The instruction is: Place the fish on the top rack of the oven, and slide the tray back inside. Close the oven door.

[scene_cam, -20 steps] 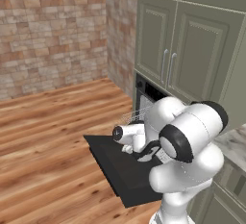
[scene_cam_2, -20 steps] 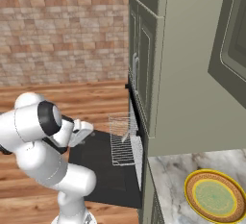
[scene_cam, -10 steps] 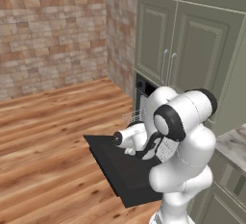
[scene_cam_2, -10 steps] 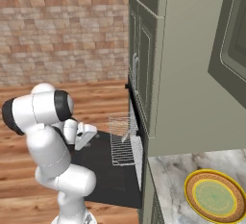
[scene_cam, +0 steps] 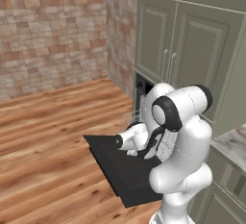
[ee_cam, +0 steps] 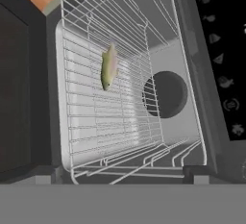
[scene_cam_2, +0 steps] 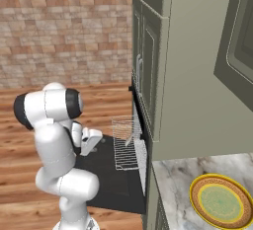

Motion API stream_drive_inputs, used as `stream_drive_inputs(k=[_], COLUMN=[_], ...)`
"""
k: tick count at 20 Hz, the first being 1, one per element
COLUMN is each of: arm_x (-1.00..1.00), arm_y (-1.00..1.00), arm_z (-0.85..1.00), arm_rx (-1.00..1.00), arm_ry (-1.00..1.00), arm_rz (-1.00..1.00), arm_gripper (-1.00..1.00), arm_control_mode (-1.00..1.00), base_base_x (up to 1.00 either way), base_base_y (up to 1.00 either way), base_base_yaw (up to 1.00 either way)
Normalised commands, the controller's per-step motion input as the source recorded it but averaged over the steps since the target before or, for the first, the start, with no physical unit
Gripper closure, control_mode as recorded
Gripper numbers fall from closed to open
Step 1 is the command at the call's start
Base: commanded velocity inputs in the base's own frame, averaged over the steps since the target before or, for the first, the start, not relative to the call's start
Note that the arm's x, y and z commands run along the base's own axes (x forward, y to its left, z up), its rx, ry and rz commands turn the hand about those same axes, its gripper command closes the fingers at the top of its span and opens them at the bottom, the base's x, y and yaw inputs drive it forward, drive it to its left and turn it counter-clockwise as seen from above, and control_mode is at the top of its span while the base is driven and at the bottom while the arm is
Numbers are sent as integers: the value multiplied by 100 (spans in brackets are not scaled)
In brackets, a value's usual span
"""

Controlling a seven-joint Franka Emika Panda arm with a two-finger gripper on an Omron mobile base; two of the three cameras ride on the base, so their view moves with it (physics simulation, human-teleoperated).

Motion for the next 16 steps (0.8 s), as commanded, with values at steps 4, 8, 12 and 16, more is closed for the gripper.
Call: stream_drive_inputs(k=[4, 8, 12, 16], arm_x=[11, 16, 14, 1], arm_y=[0, 0, 0, 10], arm_z=[-16, -11, -7, -3], arm_rx=[-2, 0, 0, 0], arm_ry=[1, 1, 3, 5], arm_rz=[0, 0, 0, 0], arm_gripper=[-100, -100, -100, -100], arm_control_mode=[-100, -100, -100, -100], base_base_x=[0, 0, 0, 0], base_base_y=[0, 0, 0, 0], base_base_yaw=[0, 0, 0, 0])
